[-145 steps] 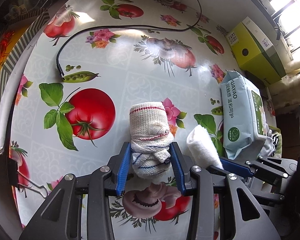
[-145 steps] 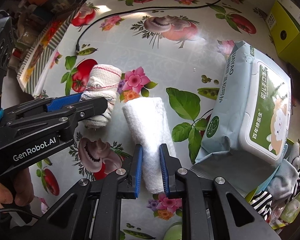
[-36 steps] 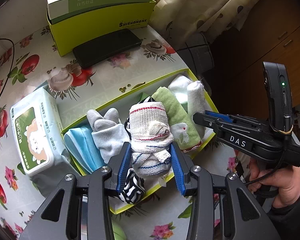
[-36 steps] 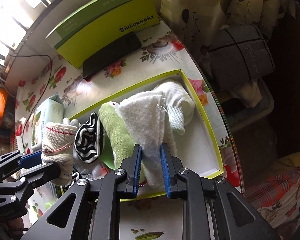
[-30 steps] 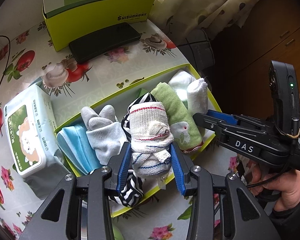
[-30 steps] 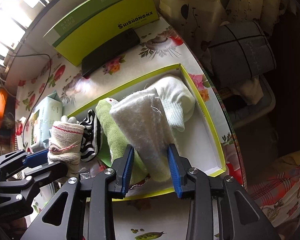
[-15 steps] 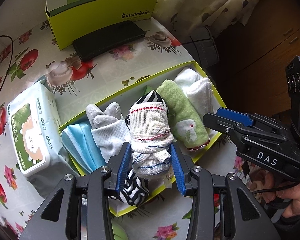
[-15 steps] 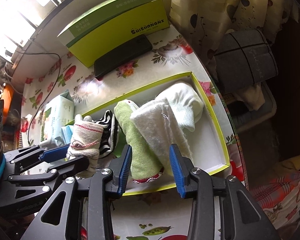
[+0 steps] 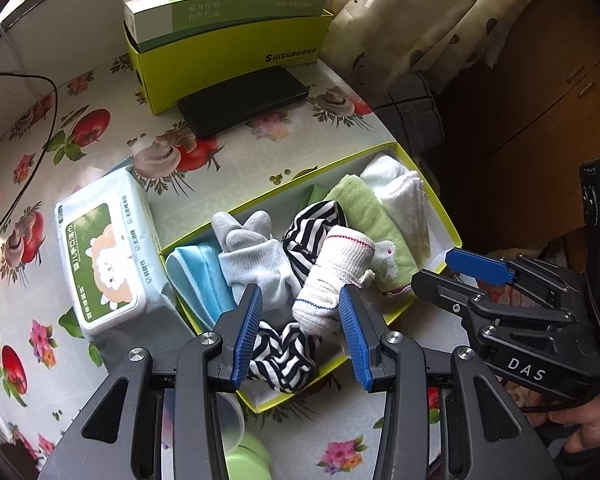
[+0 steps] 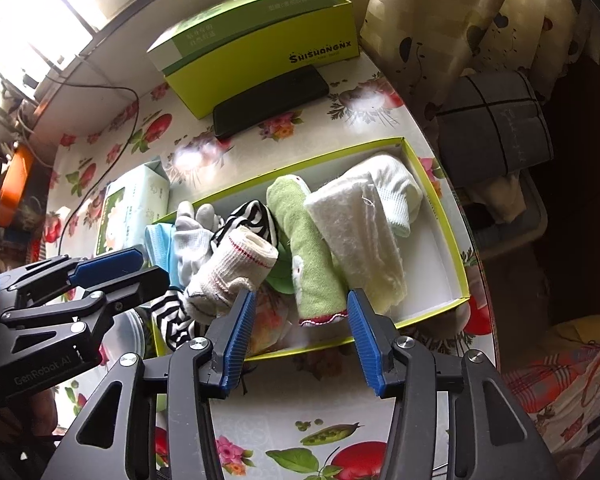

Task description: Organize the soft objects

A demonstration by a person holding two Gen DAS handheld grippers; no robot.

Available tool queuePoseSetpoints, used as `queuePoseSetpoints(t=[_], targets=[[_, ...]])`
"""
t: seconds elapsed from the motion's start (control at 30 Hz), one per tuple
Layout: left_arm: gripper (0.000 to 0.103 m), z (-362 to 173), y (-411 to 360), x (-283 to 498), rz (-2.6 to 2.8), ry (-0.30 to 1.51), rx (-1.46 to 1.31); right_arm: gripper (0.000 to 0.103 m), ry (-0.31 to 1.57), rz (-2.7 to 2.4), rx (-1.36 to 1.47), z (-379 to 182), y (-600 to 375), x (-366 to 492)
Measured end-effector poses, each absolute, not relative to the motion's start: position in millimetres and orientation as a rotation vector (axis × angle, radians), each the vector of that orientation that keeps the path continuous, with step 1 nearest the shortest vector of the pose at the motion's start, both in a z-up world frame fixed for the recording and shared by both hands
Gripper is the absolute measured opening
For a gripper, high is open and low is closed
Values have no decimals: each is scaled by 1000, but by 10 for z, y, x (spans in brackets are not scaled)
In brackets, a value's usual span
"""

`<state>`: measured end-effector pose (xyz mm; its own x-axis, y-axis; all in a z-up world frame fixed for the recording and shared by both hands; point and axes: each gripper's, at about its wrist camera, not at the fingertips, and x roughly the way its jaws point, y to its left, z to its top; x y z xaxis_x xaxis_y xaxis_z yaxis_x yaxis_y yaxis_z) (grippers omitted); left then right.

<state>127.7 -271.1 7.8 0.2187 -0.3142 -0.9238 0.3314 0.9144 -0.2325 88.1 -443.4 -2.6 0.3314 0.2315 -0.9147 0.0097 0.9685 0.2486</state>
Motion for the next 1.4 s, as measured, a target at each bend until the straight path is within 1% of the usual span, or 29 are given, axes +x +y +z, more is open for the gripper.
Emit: queuePoseSetpoints(t=[0.33, 0.73, 0.8, 0.87, 1.07, 1.2, 1.27, 1.4], targets=[[41, 211, -2511, 1092, -433, 1240, 14, 51, 1229, 163, 186, 90, -4182, 648], [41, 266, -2281, 936, -414, 1227, 2, 52, 1204, 187, 174, 196, -3959, 542], [41, 275, -2230, 920, -405, 1225, -7, 51, 1203, 189, 194, 153, -3955, 579], [41, 282, -2177, 908, -395, 1222, -14, 48, 1220, 189, 241, 65, -3954, 656], [41, 257, -1988, 901, -349, 1229, -36, 49, 1251, 174, 349, -173, -3883, 972], [41, 227, -1890, 922, -319, 1236, -49, 48, 1306, 140, 358, -378, -3837, 1160], [41, 210, -1860, 935, -311, 1240, -55, 39, 1304, 146, 315, -388, -3793, 1201], [41, 180, -1832, 972, -306, 1247, -67, 35, 1311, 217, 162, -336, -3694, 1255]])
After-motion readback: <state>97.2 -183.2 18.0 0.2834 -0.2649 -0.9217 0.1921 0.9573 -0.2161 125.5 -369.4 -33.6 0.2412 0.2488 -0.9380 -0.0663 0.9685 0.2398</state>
